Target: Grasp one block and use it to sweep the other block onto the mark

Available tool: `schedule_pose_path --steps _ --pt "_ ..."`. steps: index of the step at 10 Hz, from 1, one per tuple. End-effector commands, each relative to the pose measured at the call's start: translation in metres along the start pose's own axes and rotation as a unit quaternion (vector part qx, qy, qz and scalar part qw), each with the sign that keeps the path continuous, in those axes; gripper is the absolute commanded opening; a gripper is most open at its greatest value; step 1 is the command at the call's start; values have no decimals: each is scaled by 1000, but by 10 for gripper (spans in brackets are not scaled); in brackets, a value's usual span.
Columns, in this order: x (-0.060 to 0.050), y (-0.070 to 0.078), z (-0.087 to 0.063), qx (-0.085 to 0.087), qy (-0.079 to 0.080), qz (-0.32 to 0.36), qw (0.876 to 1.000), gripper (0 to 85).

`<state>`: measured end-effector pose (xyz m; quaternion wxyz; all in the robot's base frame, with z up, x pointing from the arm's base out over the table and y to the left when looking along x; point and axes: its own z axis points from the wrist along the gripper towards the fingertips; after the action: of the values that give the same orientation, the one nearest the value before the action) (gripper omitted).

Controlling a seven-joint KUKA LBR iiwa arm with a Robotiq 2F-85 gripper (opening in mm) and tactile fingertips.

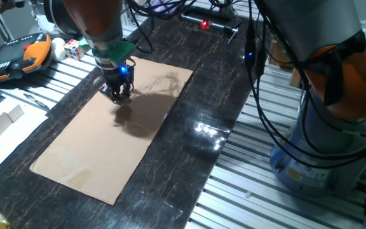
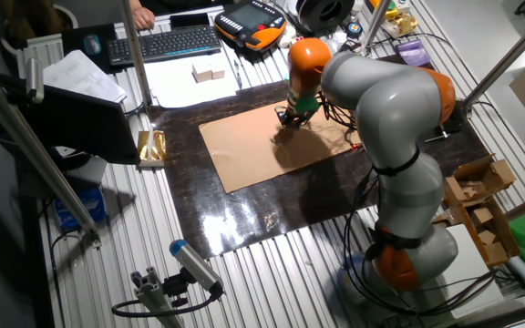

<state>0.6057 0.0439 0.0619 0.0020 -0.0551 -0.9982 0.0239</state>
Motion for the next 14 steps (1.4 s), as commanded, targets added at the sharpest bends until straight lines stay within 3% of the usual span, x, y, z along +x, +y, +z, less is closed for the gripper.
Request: schedule_pose_path --steps 1,2,4,5,8,9,12,14 --pt "0 0 0 7 0 11 1000 10" --pt "0 0 0 23 -6 12 1000 10" --pt "-5 -17 -2 -13 6 7 1000 10" --pt "-7 -21 -2 -12 7 4 1000 10" --pt "-12 -14 7 -7 -4 1 1000 10" --pt "-16 -19 12 -12 -7 -5 1000 10" --pt "-14 -22 11 -21 3 -12 1000 10" --pt "-13 -23 12 -21 2 -9 1000 17"
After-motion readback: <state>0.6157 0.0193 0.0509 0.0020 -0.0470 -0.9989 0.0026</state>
